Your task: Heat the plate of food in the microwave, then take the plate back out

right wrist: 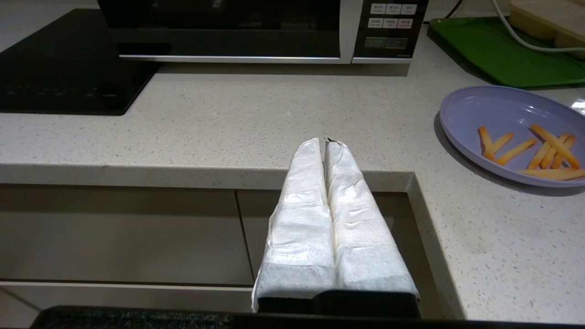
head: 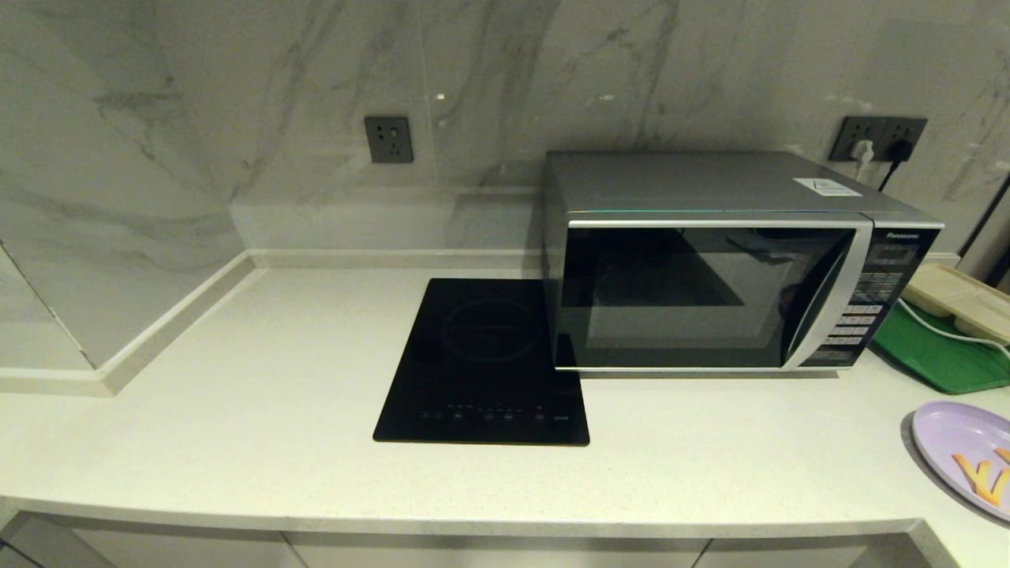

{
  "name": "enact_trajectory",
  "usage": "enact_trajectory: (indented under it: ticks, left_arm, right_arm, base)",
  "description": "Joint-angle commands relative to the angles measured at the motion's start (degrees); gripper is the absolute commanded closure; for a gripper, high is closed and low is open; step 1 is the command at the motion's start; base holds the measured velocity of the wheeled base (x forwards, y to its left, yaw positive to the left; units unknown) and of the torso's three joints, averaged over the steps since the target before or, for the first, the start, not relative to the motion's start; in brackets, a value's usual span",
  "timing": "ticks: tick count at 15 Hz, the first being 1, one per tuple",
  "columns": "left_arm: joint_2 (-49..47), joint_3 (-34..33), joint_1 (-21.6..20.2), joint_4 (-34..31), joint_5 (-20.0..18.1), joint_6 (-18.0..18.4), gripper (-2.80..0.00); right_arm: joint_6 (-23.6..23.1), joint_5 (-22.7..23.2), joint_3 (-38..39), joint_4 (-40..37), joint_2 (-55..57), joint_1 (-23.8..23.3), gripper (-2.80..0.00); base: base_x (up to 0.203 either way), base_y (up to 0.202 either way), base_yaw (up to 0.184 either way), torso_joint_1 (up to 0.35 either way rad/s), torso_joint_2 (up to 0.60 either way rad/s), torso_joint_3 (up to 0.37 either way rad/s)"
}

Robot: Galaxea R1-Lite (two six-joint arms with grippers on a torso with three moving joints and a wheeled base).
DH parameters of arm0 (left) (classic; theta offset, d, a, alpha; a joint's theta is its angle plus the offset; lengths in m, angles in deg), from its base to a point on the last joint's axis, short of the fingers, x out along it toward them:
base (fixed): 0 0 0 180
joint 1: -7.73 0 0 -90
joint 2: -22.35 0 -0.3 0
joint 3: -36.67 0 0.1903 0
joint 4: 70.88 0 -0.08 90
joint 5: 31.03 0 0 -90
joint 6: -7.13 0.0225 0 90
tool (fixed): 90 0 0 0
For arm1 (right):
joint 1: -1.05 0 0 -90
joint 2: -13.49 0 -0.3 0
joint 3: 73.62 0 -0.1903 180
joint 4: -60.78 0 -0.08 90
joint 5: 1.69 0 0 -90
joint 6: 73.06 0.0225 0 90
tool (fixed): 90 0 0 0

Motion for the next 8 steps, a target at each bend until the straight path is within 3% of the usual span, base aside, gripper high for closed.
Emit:
enact_trajectory:
  ticks: [1, 8]
  left_arm:
    - [0.00, -0.01, -0.02, 0.02, 0.04, -0.05, 0.00]
    - [0.00, -0.01, -0.02, 0.02, 0.04, -0.05, 0.00]
  right_arm:
    - [0.02, -0.03, -0.09, -0.25, 0.12, -0.05, 0.00]
    - [0.20, -0.03, -0.26, -0.16, 0.12, -0.05, 0.00]
  base:
    - [0.000, 0.000, 0.000, 0.000, 0.00, 0.000]
    - [0.000, 0.000, 0.000, 0.000, 0.00, 0.000]
